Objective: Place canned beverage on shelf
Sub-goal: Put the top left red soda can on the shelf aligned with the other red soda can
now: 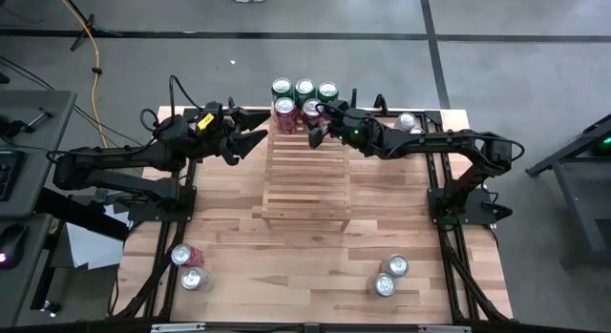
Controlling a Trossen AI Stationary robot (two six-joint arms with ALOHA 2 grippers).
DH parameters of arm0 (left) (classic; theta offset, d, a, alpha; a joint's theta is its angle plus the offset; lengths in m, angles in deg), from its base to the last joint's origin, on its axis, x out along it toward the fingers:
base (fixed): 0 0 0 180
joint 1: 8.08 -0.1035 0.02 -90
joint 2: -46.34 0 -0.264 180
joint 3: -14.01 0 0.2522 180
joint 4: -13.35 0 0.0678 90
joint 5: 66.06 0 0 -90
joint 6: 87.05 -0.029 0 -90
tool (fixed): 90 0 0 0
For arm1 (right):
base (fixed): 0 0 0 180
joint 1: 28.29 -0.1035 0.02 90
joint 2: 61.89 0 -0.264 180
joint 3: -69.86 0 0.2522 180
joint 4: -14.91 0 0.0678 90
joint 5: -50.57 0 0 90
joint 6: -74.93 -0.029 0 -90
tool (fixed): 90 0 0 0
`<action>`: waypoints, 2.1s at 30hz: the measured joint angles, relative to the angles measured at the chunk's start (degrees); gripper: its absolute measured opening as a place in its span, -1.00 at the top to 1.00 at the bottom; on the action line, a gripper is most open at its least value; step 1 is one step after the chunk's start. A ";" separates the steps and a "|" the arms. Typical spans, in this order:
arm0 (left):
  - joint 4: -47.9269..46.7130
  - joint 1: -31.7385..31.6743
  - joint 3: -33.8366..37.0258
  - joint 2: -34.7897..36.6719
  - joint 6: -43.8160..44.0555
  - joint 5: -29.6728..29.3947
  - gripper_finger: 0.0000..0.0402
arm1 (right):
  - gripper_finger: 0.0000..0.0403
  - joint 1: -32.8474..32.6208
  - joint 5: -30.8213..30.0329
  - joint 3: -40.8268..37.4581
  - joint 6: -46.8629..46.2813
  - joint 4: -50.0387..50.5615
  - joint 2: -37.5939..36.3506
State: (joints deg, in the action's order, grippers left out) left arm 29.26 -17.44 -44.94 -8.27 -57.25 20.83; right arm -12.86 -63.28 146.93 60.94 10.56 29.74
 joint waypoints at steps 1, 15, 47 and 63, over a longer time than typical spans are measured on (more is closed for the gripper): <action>0.02 0.00 0.00 -0.02 0.00 0.00 -0.94 | -0.49 0.11 0.26 0.00 -0.42 0.02 0.01; -0.04 0.00 0.00 0.00 0.02 -0.14 -0.94 | -0.81 0.11 2.40 0.15 -2.55 -0.69 0.33; -2.66 0.00 -0.04 0.00 -6.53 -1.05 -0.94 | -0.77 -2.79 2.25 0.09 5.79 25.85 -22.56; -28.43 0.01 -0.04 -0.21 -9.94 -15.75 -0.94 | 0.88 -6.40 1.55 -3.61 -2.66 19.64 -10.28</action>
State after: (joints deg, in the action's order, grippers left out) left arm 0.83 -17.44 -44.98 -8.48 -67.19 5.08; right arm -19.26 -61.73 143.33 58.29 30.19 19.46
